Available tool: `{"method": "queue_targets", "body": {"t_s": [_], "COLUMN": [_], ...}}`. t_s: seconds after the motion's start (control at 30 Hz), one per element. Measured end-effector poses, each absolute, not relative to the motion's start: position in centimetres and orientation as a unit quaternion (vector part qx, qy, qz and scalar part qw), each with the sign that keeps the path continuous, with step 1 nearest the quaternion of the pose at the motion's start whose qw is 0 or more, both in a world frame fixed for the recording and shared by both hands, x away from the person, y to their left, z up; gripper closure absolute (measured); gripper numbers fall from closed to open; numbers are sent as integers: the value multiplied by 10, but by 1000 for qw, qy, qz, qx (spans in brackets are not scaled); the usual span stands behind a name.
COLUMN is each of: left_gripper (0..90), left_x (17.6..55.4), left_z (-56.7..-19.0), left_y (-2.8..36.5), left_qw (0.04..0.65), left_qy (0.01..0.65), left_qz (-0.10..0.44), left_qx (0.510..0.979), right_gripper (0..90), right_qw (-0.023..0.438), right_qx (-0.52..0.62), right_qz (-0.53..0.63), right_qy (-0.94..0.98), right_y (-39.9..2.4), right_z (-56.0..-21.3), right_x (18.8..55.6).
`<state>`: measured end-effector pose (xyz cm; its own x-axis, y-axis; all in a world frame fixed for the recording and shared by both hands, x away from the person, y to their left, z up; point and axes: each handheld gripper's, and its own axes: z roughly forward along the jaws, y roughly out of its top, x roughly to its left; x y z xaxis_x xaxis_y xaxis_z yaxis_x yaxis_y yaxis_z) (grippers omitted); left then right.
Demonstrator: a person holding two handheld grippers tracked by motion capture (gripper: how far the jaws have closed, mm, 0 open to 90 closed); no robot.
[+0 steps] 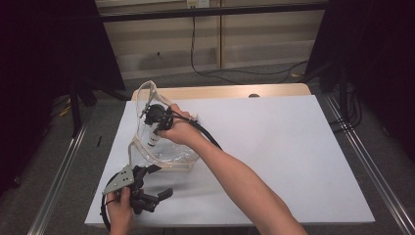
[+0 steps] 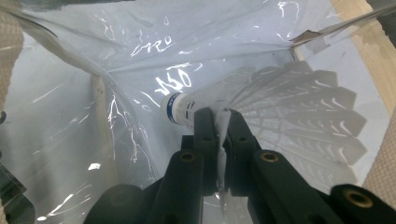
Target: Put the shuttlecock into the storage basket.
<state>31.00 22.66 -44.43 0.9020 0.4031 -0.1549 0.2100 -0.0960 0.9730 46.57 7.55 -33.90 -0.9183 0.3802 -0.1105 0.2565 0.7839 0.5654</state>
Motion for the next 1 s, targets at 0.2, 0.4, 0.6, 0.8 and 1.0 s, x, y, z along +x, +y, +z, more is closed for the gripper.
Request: {"method": "queue_targets", "body": {"t_s": [0.2, 0.4, 0.6, 0.8, 1.0], "left_gripper": [21, 21, 20, 20, 21], "left_x": [310, 310, 310, 310, 309], "left_z": [-444, -444, -444, -444, -443], "left_y": [227, 227, 227, 227, 227], "left_qw": [639, 639, 638, 639, 638], "left_qy": [208, 208, 208, 208, 208], "left_qz": [75, 75, 77, 76, 78], "left_qx": [737, 737, 738, 737, 738], "right_gripper": [695, 643, 586, 550, 495], "right_qw": [99, 96, 101, 102, 107], "right_qx": [171, 177, 184, 188, 192], "right_qz": [282, 282, 285, 283, 281], "right_qy": [939, 938, 935, 935, 934], "right_y": [78, 77, 76, 75, 75], "right_z": [-342, -343, -341, -341, -341], "right_x": [465, 466, 466, 466, 466]}}
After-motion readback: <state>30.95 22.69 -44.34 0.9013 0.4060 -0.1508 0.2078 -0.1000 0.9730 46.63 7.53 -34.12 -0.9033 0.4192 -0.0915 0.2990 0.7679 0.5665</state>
